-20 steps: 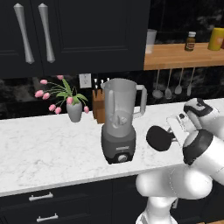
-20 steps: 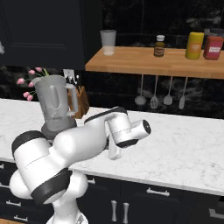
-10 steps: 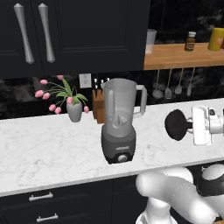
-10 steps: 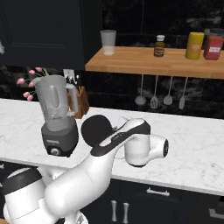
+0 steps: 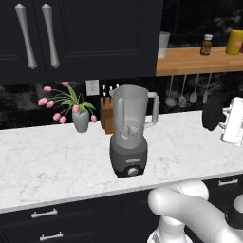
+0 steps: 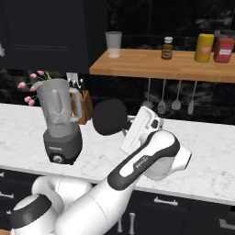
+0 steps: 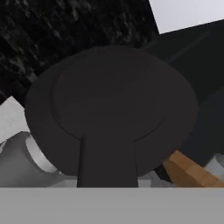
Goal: Close the lid blender by securely placing the lid on top.
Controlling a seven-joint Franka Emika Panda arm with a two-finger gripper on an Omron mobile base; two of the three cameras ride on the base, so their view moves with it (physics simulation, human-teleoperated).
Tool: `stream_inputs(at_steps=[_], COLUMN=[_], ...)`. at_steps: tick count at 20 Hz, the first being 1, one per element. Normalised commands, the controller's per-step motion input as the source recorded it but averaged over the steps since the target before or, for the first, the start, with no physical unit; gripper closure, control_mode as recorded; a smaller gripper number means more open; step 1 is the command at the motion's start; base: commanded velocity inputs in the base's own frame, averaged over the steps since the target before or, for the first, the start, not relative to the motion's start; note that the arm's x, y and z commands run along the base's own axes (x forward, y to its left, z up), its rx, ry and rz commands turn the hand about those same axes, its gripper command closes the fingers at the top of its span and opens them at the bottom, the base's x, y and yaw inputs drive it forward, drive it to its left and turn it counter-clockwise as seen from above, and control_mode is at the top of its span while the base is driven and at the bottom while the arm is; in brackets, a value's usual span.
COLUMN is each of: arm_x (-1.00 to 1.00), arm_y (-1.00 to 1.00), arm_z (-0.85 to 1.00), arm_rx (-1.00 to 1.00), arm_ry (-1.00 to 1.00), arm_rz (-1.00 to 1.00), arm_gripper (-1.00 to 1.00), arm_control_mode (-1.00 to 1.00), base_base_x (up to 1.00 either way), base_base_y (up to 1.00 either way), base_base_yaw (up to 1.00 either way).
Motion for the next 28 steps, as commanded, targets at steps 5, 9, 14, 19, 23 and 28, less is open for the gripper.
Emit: stream_inputs(at_steps=[5, 9, 14, 19, 23, 28], arm_x=[-0.05, 0.09, 0.25, 0.38, 0.45, 0.10], arm_y=[-0.01, 0.46, 0.79, 0.97, 1.00, 0.44], arm_z=[1.00, 1.00, 0.99, 0.58, 0.23, 0.00], arm_rx=[0.16, 0.01, -0.23, -0.42, -0.51, -0.30], arm_ry=[-0.09, 0.13, 0.46, 0.66, 0.72, 0.22], arm_rz=[0.00, 0.02, 0.07, 0.03, 0.00, 0.00], arm_gripper=[1.00, 1.00, 1.00, 1.00, 1.00, 1.00], arm_control_mode=[-1.00, -1.00, -1.00, -1.00, -1.00, -1.00], base_base_x=[0.00, 0.00, 0.00, 0.00, 0.00, 0.00], base_base_y=[0.00, 0.00, 0.00, 0.00, 0.00, 0.00], base_base_yaw=[0.00, 0.00, 0.00, 0.00, 0.00, 0.00])
